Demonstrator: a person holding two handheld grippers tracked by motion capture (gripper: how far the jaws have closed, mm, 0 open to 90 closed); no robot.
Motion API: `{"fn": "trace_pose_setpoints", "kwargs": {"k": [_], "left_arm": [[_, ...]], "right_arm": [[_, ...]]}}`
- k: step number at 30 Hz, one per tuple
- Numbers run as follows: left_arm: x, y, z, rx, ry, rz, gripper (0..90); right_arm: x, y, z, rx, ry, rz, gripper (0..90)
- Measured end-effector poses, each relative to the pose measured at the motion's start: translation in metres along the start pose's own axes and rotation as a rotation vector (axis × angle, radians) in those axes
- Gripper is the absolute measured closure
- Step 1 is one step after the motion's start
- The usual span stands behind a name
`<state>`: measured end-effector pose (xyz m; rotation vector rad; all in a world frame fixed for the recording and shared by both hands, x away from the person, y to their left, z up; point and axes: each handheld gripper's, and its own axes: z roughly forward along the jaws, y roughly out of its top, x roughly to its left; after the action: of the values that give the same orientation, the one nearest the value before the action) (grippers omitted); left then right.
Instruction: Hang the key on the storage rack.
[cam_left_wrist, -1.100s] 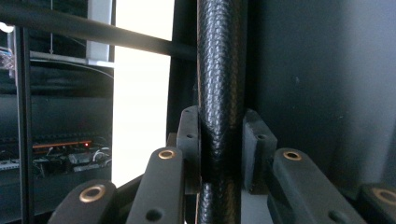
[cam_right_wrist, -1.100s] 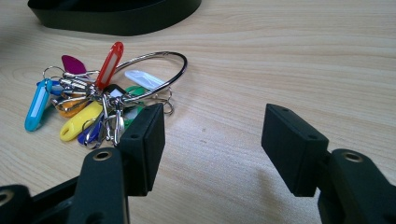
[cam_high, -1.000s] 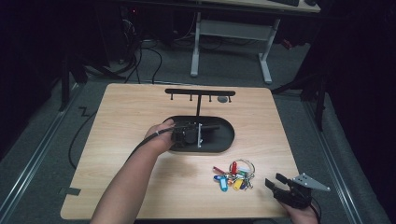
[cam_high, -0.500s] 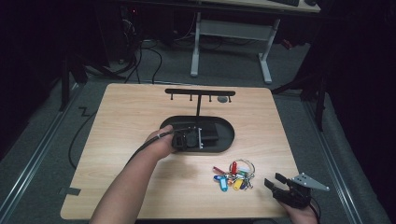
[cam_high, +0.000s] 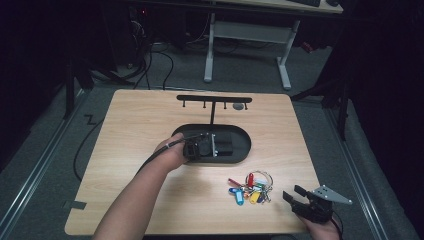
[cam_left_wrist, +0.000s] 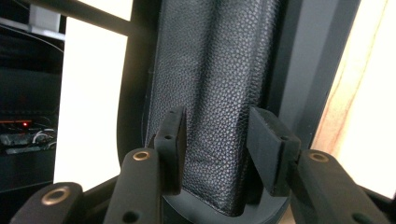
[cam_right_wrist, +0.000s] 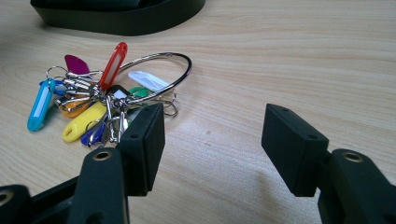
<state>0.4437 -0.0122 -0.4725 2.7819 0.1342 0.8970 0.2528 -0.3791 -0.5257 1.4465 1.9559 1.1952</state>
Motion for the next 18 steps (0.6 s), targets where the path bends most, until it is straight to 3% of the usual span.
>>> {"fn": "trace_pose_setpoints", "kwargs": {"k": [3, 9, 18], "left_arm": [[0.003, -0.003, -0.005, -0.018, -0.010, -0.045, 57.1], [0.009, -0.009, -0.012, -0.036, -0.017, -0.096, 57.6], [0.006, -0.016, -0.024, -0.066, -0.025, -0.149, 57.1]], "right_arm": [[0.000, 0.000, 0.000, -0.002, -0.001, 0.003, 39.8], [0.001, 0.000, 0.001, 0.004, 0.000, 0.004, 39.7], [0.002, 0.000, 0.001, 0.006, -0.002, 0.001, 39.6]]}}
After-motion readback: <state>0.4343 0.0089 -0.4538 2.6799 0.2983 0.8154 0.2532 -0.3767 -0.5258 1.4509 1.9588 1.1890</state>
